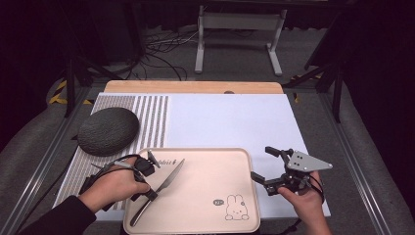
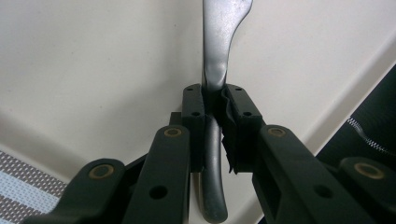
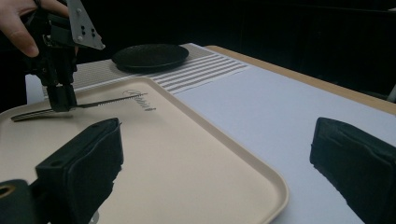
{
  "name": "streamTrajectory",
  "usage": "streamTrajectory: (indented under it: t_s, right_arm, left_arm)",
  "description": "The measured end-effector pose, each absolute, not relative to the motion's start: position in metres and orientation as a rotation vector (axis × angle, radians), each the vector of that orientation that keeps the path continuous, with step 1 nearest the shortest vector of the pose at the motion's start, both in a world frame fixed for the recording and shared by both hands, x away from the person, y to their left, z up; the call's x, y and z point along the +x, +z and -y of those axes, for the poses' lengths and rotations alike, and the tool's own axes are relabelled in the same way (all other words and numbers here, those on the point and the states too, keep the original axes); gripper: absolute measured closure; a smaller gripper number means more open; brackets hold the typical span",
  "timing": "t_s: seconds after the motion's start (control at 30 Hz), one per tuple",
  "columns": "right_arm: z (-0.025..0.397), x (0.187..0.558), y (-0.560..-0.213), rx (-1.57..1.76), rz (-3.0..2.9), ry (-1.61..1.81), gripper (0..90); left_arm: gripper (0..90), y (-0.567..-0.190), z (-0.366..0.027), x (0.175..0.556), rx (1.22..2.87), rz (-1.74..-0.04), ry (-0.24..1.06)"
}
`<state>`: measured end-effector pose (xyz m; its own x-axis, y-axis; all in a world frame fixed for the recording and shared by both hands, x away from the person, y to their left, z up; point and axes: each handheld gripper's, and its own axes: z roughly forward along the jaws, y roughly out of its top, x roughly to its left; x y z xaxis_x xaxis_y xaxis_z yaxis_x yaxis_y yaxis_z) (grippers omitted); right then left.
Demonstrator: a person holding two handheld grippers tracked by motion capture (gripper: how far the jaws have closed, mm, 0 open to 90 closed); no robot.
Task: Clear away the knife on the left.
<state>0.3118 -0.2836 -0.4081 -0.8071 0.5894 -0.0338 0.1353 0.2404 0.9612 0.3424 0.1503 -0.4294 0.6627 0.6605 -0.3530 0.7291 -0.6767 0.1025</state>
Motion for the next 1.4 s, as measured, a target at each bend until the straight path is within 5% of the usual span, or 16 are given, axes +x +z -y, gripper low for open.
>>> streamTrajectory:
  t_s: [1.23, 1.4]
  right_arm:
    - [0.283, 0.313, -0.410, 0.661, -2.142, 1.599, 3.4]
    - [0.284, 0.313, -0.411, 0.663, -2.145, 1.603, 3.4]
  left_arm:
    - [79.8, -0.442, -0.147, 0.344, 2.681, -1.109, -0.427]
    - [73.3, -0.441, -0.146, 0.344, 2.661, -1.088, -0.413]
